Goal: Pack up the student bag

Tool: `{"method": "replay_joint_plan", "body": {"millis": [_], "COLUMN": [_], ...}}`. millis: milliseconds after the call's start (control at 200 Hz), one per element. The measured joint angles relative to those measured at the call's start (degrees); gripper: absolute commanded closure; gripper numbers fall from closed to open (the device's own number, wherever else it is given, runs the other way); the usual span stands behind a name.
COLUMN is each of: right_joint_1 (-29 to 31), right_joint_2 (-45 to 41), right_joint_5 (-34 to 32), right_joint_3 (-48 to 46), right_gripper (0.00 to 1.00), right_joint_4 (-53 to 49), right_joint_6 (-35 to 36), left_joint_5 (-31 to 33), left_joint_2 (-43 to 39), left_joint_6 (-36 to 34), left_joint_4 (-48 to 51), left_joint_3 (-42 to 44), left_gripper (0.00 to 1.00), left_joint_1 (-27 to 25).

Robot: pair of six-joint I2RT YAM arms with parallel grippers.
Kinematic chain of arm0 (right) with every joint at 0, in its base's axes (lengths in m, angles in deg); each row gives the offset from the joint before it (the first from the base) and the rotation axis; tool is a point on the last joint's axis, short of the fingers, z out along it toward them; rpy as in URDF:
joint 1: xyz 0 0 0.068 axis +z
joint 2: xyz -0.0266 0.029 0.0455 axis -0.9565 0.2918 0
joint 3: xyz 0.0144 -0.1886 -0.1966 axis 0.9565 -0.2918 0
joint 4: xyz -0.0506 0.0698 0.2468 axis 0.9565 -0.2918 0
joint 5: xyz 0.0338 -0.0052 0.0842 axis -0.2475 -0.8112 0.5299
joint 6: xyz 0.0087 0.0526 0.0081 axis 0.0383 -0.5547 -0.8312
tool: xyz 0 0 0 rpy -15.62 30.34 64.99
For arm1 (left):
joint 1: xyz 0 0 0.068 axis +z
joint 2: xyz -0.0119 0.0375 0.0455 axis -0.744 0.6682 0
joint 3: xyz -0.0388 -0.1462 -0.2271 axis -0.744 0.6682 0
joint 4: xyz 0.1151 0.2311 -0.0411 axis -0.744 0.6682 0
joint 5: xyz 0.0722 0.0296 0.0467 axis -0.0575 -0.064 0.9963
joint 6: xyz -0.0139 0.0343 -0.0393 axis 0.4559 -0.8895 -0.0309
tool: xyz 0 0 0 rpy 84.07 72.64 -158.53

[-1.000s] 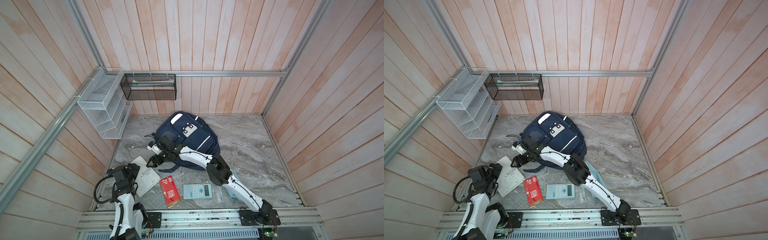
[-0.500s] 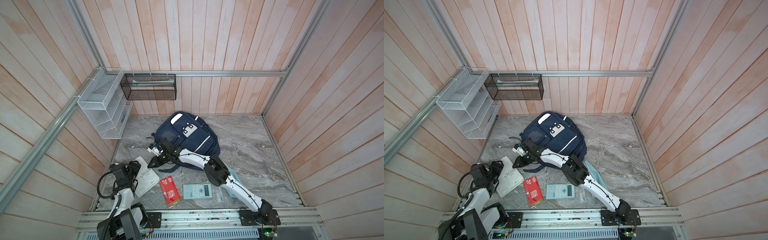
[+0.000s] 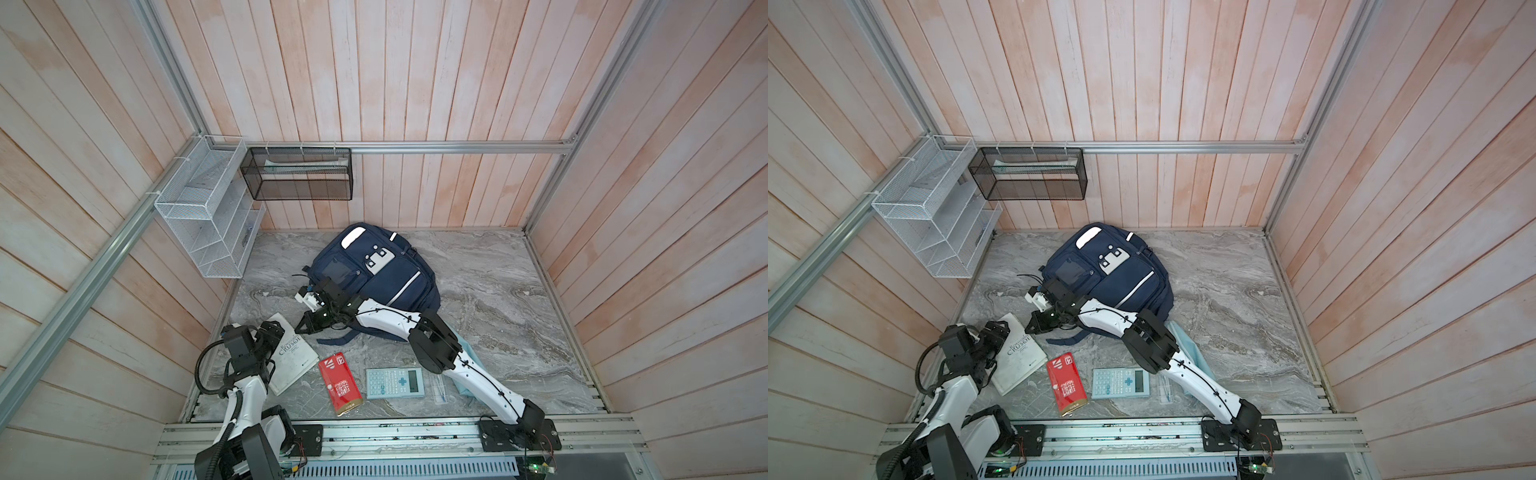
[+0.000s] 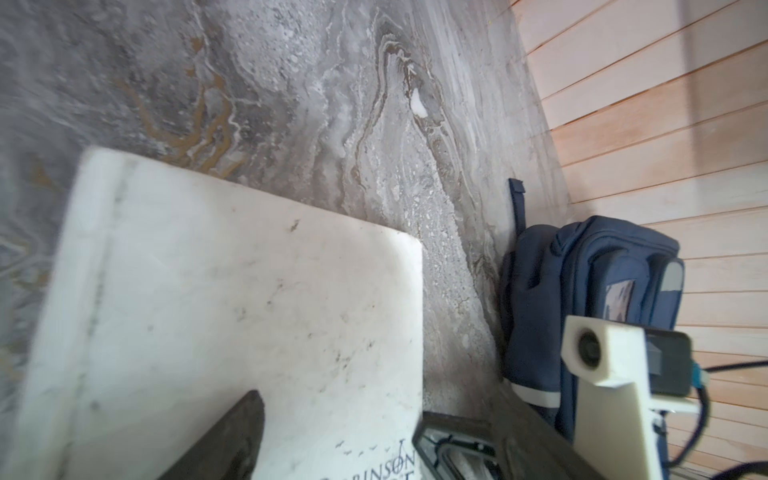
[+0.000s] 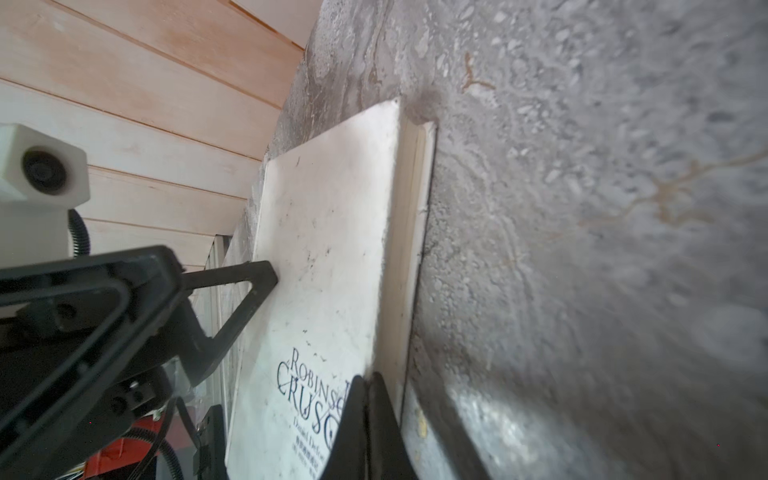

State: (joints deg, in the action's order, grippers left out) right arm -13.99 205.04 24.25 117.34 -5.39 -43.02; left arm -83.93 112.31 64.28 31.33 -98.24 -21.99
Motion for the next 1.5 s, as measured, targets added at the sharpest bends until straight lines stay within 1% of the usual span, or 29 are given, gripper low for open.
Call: {"method": "replay_joint_plan", "body": {"millis": [75, 145, 235, 280, 375, 465, 545, 630, 680, 795, 880, 955, 1045, 1120, 1215, 1285, 1315, 1390, 1450, 1470, 1500], "right_joint_1": [-0.3, -1.1, -1.8, -1.8, -1.8, -1.8, -1.8, -1.8, -1.8, -1.8, -1.7, -1.6, -1.5, -1.8, -2.5, -3.1, -3.3, -3.7, -4.1, -4.2, -4.4], "right_joint_2": [-1.1, -1.1, -1.2, -1.2, -1.2, -1.2, -1.2, -1.1, -1.1, -1.1, -1.0, -0.3, 0.2, 0.2, 0.2, -0.5, -0.8, -1.3, -1.2, -1.1, -1.0], "right_joint_5": [-2.5, -3.2, -2.3, -1.7, -0.1, 0.9, 1.6, 2.1, 2.1, 2.5, 3.3, 3.8, 4.3, 4.7, 4.1, 3.2, 2.7, 1.3, 0.0, -0.2, -0.6], "right_joint_3": [-1.5, -2.3, -2.8, -2.9, -3.2, -3.2, -3.1, -2.6, -2.0, -0.7, -0.4, 0.2, 0.8, 1.0, 0.9, -0.7, -1.6, -2.6, -2.7, -2.7, -2.4], "right_gripper": [1.00, 1.00, 1.00, 1.00, 1.00, 1.00, 0.86, 0.71, 0.65, 0.62, 0.57, 0.52, 0.51, 0.50, 0.47, 0.46, 0.48, 0.60, 0.73, 0.75, 0.74], "right_joint_4": [-0.6, -0.9, -0.3, 0.0, 0.9, 1.5, 1.6, 1.0, 0.5, 0.0, -0.1, -0.1, -0.9, -1.4, -1.4, 0.2, 1.0, 2.3, 2.6, 2.5, 1.9], "right_joint_6": [0.8, 1.6, 1.9, 1.8, 1.6, 1.7, 1.7, 1.9, 2.6, 3.1, 3.1, 2.8, 2.9, 2.9, 2.0, 0.7, 0.0, -1.4, -2.3, -2.2, -2.4], "left_joint_5": [2.6, 4.6, 3.5, 3.1, 1.9, 1.8, 1.6, 1.5, 1.5, 1.4, 0.7, 0.4, 0.0, -0.2, 1.4, 1.9, 1.8, 1.1, 0.4, 0.2, -0.2], "left_joint_2": [-1.2, -2.1, -2.6, -1.5, 3.2, 4.0, 3.6, 5.4, 6.5, 8.4, 10.5, 13.5, 16.9, 17.7, 17.6, 17.1, 16.8, 15.8, 15.1, 14.9, 14.6], "left_joint_6": [-0.9, -1.3, -0.4, 0.3, 0.5, 0.5, 0.5, -0.2, -0.5, -1.4, -2.4, -3.2, -3.8, -3.5, -2.9, -2.3, -1.8, -0.9, -0.6, -0.5, -0.3], "left_joint_4": [5.9, 8.9, 9.5, 9.7, 11.2, 12.2, 11.8, 9.9, 8.1, 4.7, 2.3, 0.2, -3.3, -6.1, -7.2, -7.0, -6.7, -5.9, -5.4, -5.2, -5.0], "left_joint_3": [-3.4, -6.0, -6.0, -5.7, -5.7, -5.0, -3.7, -3.5, -3.6, -3.5, -3.6, -4.7, -5.8, -5.2, -4.9, -4.7, -4.6, -4.2, -3.9, -3.8, -3.7], "left_gripper": [0.08, 0.09, 0.10, 0.09, 0.09, 0.09, 0.09, 0.09, 0.09, 0.12, 0.14, 0.14, 0.15, 0.15, 0.18, 0.19, 0.19, 0.20, 0.21, 0.21, 0.21], "left_joint_1": [0.8, 3.2, 8.6, 10.2, 10.6, 10.6, 10.6, 10.6, 10.6, 10.6, 10.2, 7.9, 4.7, 3.9, 1.1, -0.6, -1.1, -1.8, -2.0, -2.1, -2.1]}}
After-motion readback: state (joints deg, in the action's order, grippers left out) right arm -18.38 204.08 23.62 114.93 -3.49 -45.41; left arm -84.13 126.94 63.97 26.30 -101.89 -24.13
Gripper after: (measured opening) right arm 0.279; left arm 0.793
